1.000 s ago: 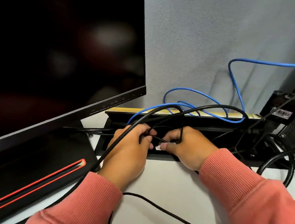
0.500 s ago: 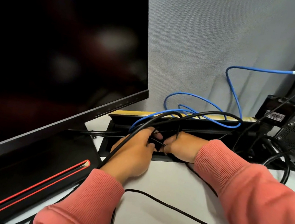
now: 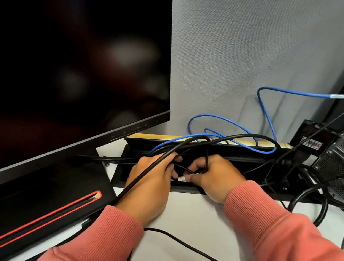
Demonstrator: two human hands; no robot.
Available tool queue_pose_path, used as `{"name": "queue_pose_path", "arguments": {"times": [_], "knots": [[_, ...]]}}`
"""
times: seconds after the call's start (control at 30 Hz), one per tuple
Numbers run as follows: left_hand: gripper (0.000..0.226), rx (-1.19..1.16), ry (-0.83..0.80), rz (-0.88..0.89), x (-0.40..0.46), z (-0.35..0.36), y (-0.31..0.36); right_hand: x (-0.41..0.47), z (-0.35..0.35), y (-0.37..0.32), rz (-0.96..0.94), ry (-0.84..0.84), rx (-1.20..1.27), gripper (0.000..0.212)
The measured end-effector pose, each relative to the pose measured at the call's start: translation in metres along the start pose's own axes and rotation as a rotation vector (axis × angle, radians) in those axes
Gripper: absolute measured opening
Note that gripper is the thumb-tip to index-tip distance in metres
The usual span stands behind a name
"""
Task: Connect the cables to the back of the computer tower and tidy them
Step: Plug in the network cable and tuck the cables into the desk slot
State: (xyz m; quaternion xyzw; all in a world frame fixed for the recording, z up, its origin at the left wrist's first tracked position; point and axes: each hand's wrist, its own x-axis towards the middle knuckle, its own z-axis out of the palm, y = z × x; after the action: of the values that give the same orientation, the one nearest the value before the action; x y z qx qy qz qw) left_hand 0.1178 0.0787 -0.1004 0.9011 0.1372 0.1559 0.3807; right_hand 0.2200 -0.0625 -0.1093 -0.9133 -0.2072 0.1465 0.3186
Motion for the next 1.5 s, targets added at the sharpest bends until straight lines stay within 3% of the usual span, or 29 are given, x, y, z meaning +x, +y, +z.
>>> {"name": "queue_pose_path", "arguments": {"times": [0.17,0.47,0.63,0.77,0.9,1.2,1.37,1.43,1.5], "knots": [[0.027,0.003,-0.001,-0.044,0.0,0.002,-0.002,-0.007,0.002,-0.003,0.029,0.068,-0.102,0.014],[0.027,-0.009,0.047,0.138,-0.007,-0.007,0.007,-0.013,-0.003,-0.005,0.055,0.153,0.021,0.011],[0.04,-0.21,0.098,0.11,-0.007,-0.005,0.008,-0.016,-0.008,0.006,-0.046,0.115,0.174,0.006],[0.028,-0.474,0.139,-0.017,-0.008,-0.006,0.019,-0.016,-0.012,0.006,-0.121,-0.019,0.304,0.016],[0.023,-0.714,0.106,-0.156,-0.008,-0.004,0.027,-0.027,-0.013,0.002,-0.21,0.009,0.346,0.029],[0.022,-0.975,0.032,-0.233,-0.009,-0.008,0.031,-0.042,-0.002,-0.008,-0.316,0.168,0.105,0.006],[0.022,-1.02,0.026,-0.193,-0.01,-0.011,0.032,-0.05,-0.001,-0.014,-0.268,0.072,0.067,0.031],[0.022,-1.007,0.018,-0.163,-0.011,-0.014,0.033,-0.054,-0.001,-0.015,-0.276,0.155,0.063,0.039],[0.023,-0.947,-0.037,-0.13,-0.013,-0.016,0.034,-0.057,-0.007,-0.013,-0.274,0.295,0.046,0.029]]}}
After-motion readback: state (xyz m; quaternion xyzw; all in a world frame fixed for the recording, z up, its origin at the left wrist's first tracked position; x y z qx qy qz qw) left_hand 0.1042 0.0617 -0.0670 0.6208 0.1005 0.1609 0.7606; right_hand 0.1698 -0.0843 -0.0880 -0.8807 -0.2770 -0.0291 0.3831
